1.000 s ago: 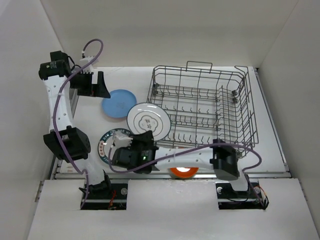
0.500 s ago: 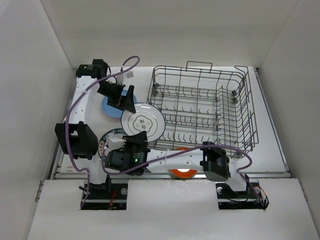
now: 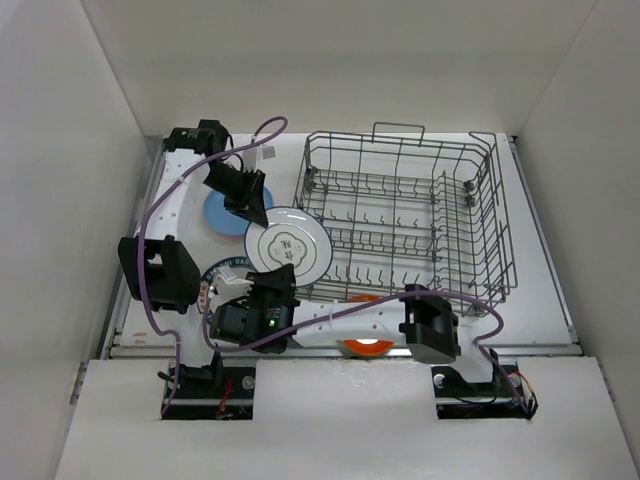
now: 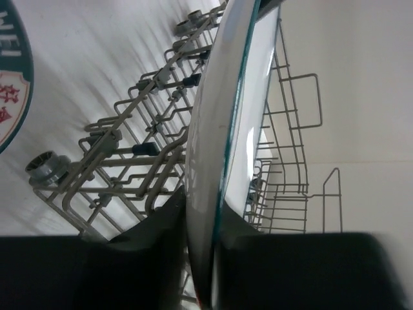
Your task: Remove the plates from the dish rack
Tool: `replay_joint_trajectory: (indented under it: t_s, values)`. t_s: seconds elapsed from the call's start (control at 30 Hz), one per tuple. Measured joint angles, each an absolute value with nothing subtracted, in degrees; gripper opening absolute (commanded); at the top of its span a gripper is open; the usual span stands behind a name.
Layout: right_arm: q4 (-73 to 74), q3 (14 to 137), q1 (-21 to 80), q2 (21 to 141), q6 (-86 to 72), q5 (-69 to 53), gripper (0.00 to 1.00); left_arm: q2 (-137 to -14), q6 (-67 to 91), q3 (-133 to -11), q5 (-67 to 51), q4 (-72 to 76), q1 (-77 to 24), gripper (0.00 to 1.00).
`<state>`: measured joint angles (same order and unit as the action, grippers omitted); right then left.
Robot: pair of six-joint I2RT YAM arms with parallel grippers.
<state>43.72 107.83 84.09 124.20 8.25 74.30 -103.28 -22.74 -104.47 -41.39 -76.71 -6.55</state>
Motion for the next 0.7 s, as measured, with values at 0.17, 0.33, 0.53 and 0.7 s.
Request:
replay_joint_trajectory:
  t_s: [0.17, 0.33, 0.53, 0.7]
  values:
    - [43.51, 107.94, 84.07, 121.97, 7.2, 80.53, 1.0, -103.72, -22.9, -108.57, -42.52, -78.48, -4.93, 0.0]
    - [45.12, 108.16, 83.59, 118.69, 1.52, 78.06, 1.0, -103.63, -22.17, -116.88, -41.39, -78.61, -2.66, 0.0]
    - [43.94, 104.99, 83.31, 103.9, -6.83, 65.65, 1.0, -101.91, -19.77, -118.96, -34.22, -77.49, 3.2, 0.0]
    - [37.34, 99.2, 80.31, 84.01, -10.83, 57.78, 1.0, -99.15, -20.38, -118.83, -29.61, -77.23, 8.14, 0.0]
